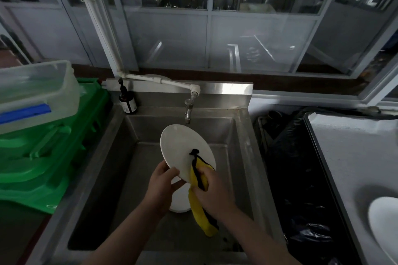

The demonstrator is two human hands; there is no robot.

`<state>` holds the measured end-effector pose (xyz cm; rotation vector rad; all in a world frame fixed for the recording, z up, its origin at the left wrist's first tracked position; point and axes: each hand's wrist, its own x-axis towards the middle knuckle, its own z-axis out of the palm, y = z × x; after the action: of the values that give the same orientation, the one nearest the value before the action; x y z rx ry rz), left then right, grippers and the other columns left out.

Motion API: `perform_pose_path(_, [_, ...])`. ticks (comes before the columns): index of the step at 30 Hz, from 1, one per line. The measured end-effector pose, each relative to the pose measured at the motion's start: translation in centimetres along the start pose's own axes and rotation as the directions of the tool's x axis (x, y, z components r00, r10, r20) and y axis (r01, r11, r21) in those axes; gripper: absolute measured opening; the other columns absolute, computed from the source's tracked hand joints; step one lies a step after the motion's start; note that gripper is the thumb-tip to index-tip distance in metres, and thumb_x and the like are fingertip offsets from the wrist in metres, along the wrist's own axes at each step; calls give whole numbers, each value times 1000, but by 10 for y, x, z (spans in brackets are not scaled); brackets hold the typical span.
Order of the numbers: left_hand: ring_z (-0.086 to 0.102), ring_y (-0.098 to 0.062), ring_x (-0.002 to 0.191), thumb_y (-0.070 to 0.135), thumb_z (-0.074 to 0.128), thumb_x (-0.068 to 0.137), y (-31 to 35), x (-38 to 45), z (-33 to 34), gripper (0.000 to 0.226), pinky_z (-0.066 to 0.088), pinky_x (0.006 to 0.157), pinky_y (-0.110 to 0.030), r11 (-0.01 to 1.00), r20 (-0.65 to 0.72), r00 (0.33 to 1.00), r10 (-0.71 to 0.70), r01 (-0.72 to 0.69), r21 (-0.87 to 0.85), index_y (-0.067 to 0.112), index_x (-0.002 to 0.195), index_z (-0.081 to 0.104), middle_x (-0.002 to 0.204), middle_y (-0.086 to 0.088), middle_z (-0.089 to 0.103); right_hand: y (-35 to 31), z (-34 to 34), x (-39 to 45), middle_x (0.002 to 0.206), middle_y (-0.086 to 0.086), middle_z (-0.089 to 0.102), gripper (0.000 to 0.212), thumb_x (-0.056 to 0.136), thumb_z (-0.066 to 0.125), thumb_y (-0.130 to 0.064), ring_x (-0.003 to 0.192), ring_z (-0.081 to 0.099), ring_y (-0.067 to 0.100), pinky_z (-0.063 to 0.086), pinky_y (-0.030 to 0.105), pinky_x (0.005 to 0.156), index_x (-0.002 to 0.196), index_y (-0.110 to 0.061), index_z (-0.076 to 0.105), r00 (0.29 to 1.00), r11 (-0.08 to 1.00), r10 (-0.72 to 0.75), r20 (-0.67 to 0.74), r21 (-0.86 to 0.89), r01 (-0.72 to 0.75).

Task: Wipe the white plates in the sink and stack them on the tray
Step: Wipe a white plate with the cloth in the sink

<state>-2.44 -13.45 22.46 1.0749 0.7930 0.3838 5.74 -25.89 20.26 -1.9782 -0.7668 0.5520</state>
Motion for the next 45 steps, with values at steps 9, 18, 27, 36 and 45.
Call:
perform_pose_path(9, [68,-28,96,-6,45,92,-8,0,6,31,58,74,-38,999,-65,997,-38,36,-25,7,110,67,107,-22,71,9,7,-1,110,-11,52,26,90,64,-32,100,51,3,38,7,76,115,-26,57,989,975,-142,-39,-179,133])
perform_pose_path(18, [66,-28,101,-4,44,95,-4,-1,3,28,56,74,-38,993,-53,995,-89,85,-77,7,113,63,112,-16,69,39,-11,-4,104,-9,56,22,85,65,-23,89,55,7,45,19,69,106,-26,59,995,977,-84,-62,-201,70])
perform_pose_path(27, [65,-29,101,0,43,97,-2,-5,-4,27,56,79,-39,990,9,994,-113,113,-87,9,108,66,111,-14,71,79,-52,13,107,-10,58,31,87,67,-16,99,57,10,46,28,79,116,-25,62,979,984,110,-174,-117,-131])
perform_pose_path(36, [73,-16,86,1,44,96,-5,0,-3,33,59,65,-30,994,46,996,-77,81,-73,11,117,67,101,-7,76,114,-101,17,115,5,62,38,89,68,-17,107,60,25,44,31,82,126,-18,61,914,957,179,-365,-148,-247])
perform_pose_path(45, [72,-19,88,7,46,98,-5,4,3,30,58,63,-29,996,33,998,-51,54,-70,15,120,65,108,-8,74,140,-137,-3,132,11,50,54,95,56,-25,118,54,33,50,43,85,146,-33,38,858,821,346,-380,-320,-473])
